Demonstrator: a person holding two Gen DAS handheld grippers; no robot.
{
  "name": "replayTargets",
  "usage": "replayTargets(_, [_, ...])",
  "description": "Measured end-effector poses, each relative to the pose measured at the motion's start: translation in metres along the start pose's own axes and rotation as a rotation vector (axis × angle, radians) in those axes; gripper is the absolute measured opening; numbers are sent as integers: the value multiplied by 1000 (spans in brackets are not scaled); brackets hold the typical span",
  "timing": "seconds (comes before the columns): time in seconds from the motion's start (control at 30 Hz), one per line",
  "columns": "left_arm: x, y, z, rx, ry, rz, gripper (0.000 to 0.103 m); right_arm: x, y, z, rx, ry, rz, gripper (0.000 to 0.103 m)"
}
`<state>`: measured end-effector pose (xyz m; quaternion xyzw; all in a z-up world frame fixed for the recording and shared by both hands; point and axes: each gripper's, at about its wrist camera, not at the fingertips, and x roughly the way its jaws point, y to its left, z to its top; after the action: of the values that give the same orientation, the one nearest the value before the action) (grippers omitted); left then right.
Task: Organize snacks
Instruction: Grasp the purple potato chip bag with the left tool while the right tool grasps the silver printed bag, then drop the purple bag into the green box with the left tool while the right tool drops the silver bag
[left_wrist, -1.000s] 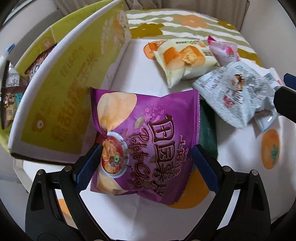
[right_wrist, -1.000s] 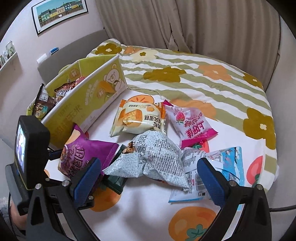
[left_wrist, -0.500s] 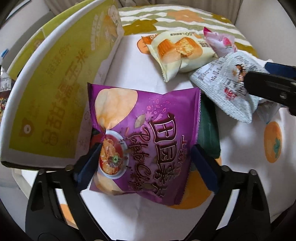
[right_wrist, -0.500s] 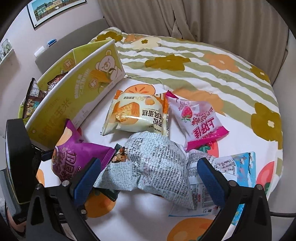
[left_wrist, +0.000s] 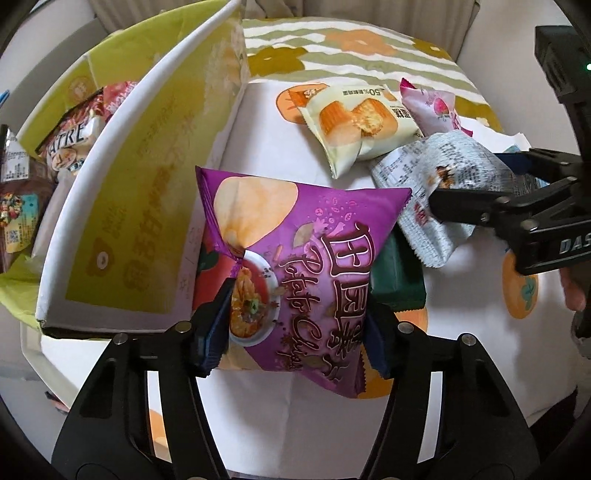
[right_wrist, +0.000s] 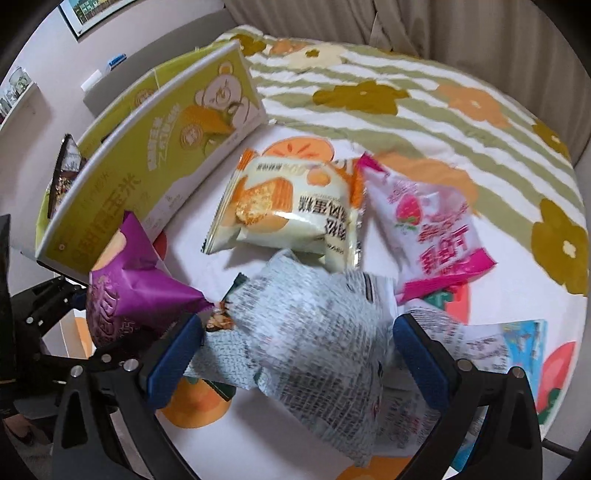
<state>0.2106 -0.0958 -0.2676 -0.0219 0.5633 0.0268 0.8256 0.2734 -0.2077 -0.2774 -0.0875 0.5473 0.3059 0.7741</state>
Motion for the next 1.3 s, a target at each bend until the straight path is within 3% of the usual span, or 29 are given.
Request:
replayTargets(0.17, [-2, 1, -2, -13, 6, -2, 57, 10, 4, 0, -40, 40, -16, 103])
replayTargets(0.23, [-1, 2, -2, -16, 6, -3, 57, 21, 8, -4, -85, 89, -72, 103])
replayTargets(0.3, [-2, 2, -2, -16, 5, -2, 57, 25, 16, -12, -140, 94, -117, 91])
replayTargets(0.33, [-2, 2, -2, -17, 5, -4, 57, 27, 21, -16, -166, 96, -136, 90])
replayTargets(0.47, [-4, 2, -3, -18, 3, -9, 57, 17, 23, -25, -167, 42, -122, 73])
replayTargets(0.9, [-37, -4, -4, -5, -57, -36, 57, -37, 32, -30, -105, -97, -131, 71])
replayTargets(1.3, [-134, 11, 29, 4, -232, -113, 57, -131, 50, -7, -36, -245, -180, 71])
